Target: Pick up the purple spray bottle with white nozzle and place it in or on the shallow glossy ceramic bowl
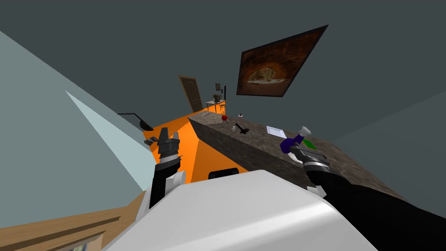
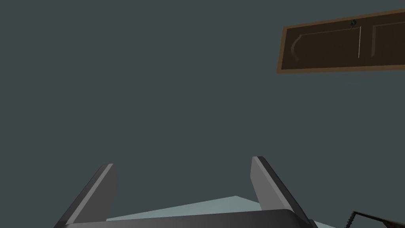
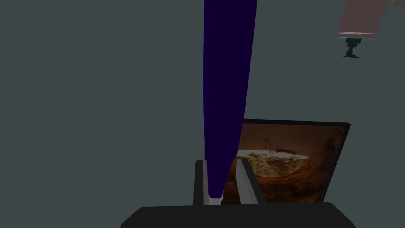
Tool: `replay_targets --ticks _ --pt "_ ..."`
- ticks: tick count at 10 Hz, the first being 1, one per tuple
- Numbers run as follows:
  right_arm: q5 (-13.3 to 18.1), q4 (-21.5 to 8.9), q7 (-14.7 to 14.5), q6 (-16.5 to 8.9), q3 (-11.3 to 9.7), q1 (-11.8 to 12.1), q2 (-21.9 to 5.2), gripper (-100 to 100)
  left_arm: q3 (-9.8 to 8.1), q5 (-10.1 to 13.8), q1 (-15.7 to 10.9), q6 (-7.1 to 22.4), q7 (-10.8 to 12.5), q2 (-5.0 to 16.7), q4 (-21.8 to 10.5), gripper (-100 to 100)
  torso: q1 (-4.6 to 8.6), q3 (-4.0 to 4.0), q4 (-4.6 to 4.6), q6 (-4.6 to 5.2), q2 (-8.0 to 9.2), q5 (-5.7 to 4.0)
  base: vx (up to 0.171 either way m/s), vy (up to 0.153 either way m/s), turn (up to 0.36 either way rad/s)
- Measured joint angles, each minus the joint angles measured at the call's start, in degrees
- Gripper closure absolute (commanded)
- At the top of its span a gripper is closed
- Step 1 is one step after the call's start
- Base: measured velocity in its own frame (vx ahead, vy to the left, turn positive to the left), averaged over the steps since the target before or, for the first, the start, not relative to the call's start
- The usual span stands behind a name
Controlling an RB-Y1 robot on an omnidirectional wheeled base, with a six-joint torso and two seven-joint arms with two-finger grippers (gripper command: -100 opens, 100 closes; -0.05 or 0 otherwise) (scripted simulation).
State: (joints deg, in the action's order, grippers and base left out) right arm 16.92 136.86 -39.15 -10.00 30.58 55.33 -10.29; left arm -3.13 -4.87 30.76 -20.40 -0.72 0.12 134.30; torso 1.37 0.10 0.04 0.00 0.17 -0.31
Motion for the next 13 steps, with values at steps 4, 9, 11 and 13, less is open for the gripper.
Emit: replay_targets --ticks 4,9,11,13 --pt "-1.94 3.24 0.71 -4.46 -0.55 2.98 -1.06 100 0.00 0.00 0.00 0.00 0.00 0.00 0.00 0 -0.17 -0.09 -0.03 -0.02 -0.15 0.03 -0.028 -0.227 -0.003" --pt "-3.44 5.53 1.24 -8.12 -1.49 5.79 -1.66 -100 0.02 0.00 0.01 0.00 0.00 -0.02 0.00 0 -0.77 -0.24 -0.09 -0.07 -0.41 0.13 0.008 -0.144 -0.003" --pt "-3.44 5.53 1.24 -8.13 -1.49 5.79 -1.67 -100 0.02 0.00 0.01 0.00 0.00 -0.02 0.00 0 -0.97 -0.25 -0.09 -0.07 -0.41 0.18 0.000 0.000 0.000" --pt "-3.44 5.53 1.24 -8.13 -1.49 5.79 -1.67 0 0.02 0.00 0.01 0.00 0.00 -0.02 0.00 0 -1.00 -0.25 -0.09 -0.07 -0.41 0.19 0.000 0.000 0.000"
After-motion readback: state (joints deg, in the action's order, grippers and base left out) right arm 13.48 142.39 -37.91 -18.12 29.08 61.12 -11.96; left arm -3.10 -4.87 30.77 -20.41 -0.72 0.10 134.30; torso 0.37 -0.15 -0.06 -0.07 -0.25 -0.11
